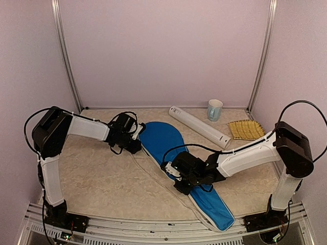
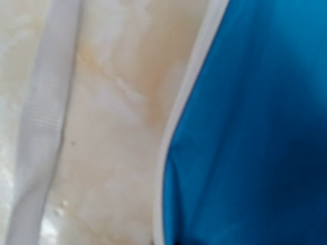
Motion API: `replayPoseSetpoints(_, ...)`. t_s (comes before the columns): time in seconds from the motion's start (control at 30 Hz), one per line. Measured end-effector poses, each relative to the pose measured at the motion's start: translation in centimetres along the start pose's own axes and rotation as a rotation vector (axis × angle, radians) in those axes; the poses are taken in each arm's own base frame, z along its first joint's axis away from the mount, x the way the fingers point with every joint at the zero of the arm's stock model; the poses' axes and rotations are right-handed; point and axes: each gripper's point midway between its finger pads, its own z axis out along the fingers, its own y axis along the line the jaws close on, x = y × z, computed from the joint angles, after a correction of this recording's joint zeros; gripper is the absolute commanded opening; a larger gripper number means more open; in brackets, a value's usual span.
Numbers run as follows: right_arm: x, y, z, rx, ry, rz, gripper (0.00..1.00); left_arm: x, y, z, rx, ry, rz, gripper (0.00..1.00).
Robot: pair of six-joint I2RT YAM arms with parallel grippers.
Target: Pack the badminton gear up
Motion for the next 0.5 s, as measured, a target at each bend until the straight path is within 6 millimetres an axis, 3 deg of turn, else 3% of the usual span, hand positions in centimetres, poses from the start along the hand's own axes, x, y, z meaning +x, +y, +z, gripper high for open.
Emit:
replayPoseSetpoints(0.17, 0.2, -0.4, -0.2, 0.007, -0.004, 0.007, 0.0, -0.8, -0.7, 0.5, 0.027, -0.001, 0.045, 0.1)
replayPoseSetpoints(0.33, 0.3, -0.5, -0.3, 0.007, -0.01, 0.01, 0.0, -0.9, -1.3, 0.5, 0.059, -0.004, 0.075, 0.01)
replayPoseSetpoints(0.5, 0.4, -0.5, -0.3, 0.007, -0.01, 0.01, 0.0, -0.9, -1.5, 0.5, 0.073, -0.006, 0.092, 0.0)
